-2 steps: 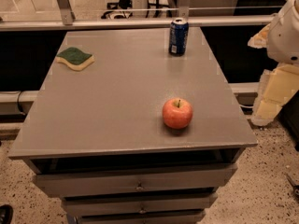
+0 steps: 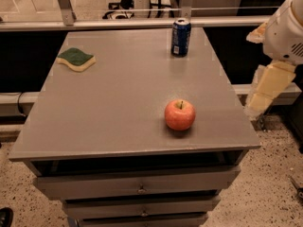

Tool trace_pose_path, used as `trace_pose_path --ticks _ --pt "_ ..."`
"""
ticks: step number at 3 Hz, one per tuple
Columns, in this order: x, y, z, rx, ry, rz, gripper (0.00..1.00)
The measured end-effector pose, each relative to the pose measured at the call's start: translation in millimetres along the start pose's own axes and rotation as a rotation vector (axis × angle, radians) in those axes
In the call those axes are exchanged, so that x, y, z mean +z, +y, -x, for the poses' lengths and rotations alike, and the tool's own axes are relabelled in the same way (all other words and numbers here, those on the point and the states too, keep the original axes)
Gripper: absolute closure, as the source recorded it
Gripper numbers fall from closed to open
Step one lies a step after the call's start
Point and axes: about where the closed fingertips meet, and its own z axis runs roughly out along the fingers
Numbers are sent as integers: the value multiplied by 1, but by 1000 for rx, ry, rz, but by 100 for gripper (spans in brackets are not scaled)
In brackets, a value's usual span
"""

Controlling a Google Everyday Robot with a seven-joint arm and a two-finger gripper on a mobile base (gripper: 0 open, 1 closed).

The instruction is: Move pepsi can near sponge

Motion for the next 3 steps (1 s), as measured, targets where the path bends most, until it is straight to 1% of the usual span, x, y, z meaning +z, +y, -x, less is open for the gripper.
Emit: trace_pose_path --ticks 1,2,3 --pt "22 -38 6 15 -57 -73 0" --pt "46 -87 16 43 -142 -147 0" --pt "69 -145 38 109 -303 -212 0"
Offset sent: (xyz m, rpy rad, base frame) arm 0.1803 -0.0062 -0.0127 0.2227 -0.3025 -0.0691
